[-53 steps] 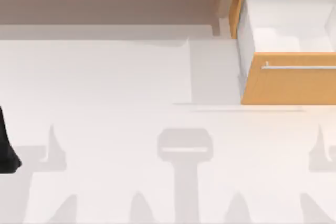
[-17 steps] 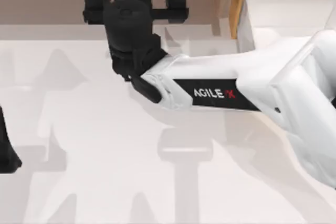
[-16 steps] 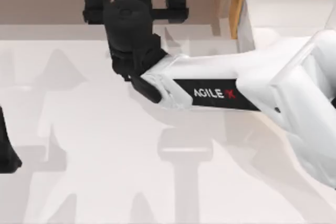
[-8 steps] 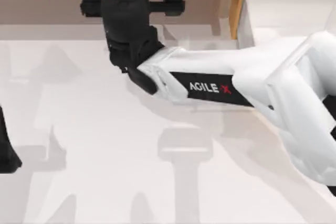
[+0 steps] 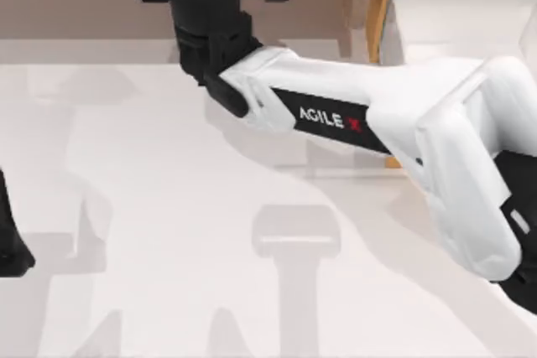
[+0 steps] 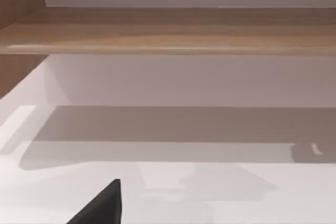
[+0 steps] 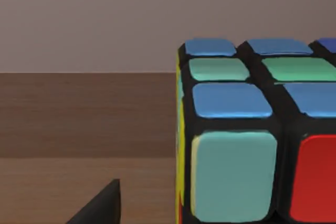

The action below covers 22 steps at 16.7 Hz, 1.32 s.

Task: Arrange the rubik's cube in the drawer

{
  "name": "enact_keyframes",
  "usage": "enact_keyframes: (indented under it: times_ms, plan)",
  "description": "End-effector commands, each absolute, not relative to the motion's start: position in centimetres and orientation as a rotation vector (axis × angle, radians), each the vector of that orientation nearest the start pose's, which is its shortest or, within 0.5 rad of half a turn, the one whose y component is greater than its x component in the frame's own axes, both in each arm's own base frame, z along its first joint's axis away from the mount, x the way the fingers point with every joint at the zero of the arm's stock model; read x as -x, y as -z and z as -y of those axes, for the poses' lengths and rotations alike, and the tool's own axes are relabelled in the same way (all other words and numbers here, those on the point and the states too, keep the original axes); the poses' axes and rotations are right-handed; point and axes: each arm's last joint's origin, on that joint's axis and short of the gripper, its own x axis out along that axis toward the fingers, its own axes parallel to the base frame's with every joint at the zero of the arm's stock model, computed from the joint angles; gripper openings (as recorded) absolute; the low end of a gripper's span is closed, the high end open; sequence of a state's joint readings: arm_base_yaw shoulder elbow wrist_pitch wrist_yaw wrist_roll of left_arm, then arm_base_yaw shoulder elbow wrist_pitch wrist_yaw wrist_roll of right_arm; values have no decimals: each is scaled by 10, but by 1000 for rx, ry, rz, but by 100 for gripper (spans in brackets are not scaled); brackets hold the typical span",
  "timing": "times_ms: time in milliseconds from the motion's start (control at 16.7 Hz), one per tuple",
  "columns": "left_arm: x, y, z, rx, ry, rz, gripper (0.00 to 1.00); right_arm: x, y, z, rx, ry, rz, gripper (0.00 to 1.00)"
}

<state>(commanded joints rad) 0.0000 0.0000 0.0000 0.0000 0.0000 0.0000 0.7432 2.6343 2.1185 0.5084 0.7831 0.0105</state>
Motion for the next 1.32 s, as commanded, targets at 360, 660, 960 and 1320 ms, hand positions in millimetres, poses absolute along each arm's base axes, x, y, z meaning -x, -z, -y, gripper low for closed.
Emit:
enact_keyframes:
  times_ms: [360,660,960,1320]
  plan:
    - [-106,-160,1,0,0,0,100,-443,-159,-389,0,10,0,77]
    - [-106,-160,1,0,0,0,100,-443,-159,-389,0,10,0,40]
    - [-106,-160,1,0,0,0,100,-443,-159,-389,0,10,0,2]
    - [-106,-160,1,0,0,0,100,-443,-159,-389,0,10,0,0]
